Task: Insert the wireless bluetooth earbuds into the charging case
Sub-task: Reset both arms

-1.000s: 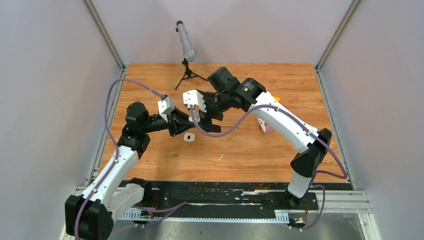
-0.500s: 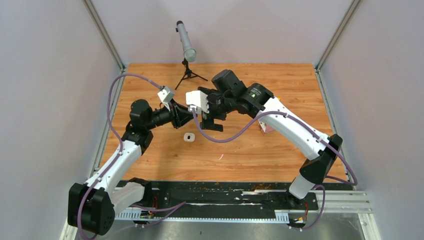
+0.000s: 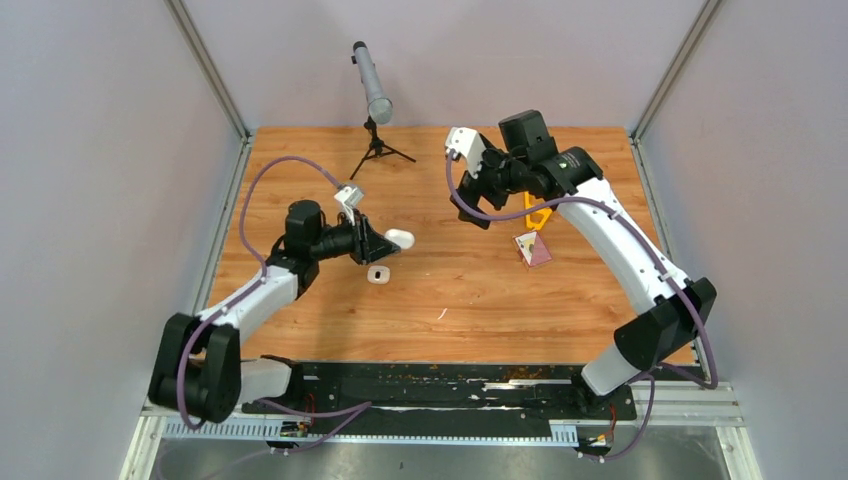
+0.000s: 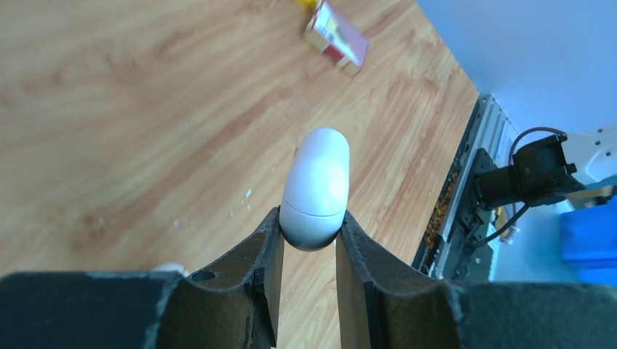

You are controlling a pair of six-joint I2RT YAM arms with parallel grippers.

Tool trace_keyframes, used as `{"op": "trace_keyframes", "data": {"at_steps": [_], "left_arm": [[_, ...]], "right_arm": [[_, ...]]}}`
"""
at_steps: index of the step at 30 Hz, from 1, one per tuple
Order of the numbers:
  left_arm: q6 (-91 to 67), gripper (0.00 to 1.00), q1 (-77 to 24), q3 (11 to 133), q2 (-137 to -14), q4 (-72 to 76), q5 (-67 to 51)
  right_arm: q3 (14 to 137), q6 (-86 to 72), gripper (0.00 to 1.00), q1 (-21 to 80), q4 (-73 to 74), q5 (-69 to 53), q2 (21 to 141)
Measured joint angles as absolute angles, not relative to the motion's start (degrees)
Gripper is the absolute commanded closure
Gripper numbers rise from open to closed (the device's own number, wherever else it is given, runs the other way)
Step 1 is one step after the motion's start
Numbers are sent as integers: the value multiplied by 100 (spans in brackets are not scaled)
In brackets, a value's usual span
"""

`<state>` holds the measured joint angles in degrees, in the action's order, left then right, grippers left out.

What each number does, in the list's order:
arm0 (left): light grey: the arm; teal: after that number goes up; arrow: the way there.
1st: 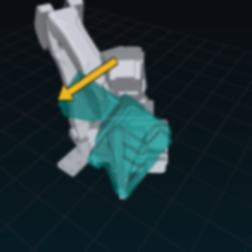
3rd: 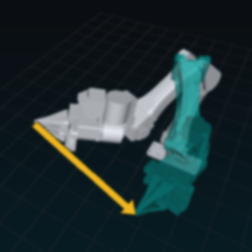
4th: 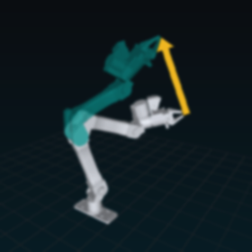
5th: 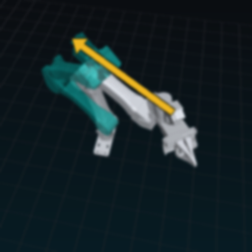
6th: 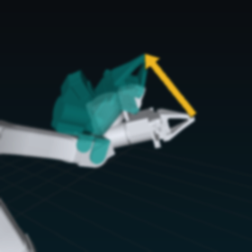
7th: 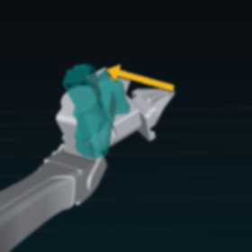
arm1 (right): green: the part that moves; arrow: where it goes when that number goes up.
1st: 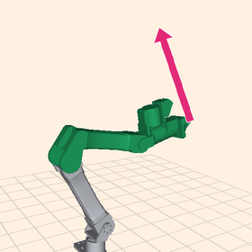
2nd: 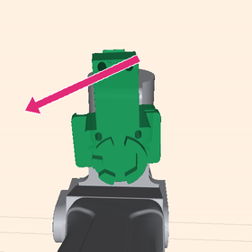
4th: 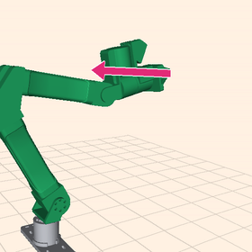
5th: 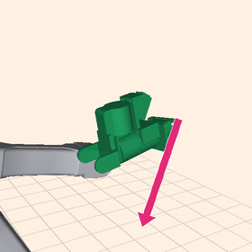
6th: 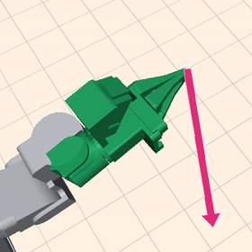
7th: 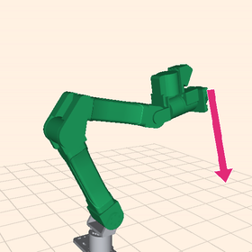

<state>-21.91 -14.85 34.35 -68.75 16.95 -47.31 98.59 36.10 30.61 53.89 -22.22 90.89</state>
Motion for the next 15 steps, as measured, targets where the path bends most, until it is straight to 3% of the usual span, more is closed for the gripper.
{"op": "trace_keyframes", "data": {"at_steps": [9, 15], "left_arm": [[-2598, 93, -1693, 5113, -9596, 290, -4718], [-2711, 72, -2047, 5839, -10595, -552, -4700]], "right_arm": [[9378, 3522, 1, 2989, 5325, -2279, 8672], [9161, 3522, 1, 2834, 5288, -2257, 8420]]}}
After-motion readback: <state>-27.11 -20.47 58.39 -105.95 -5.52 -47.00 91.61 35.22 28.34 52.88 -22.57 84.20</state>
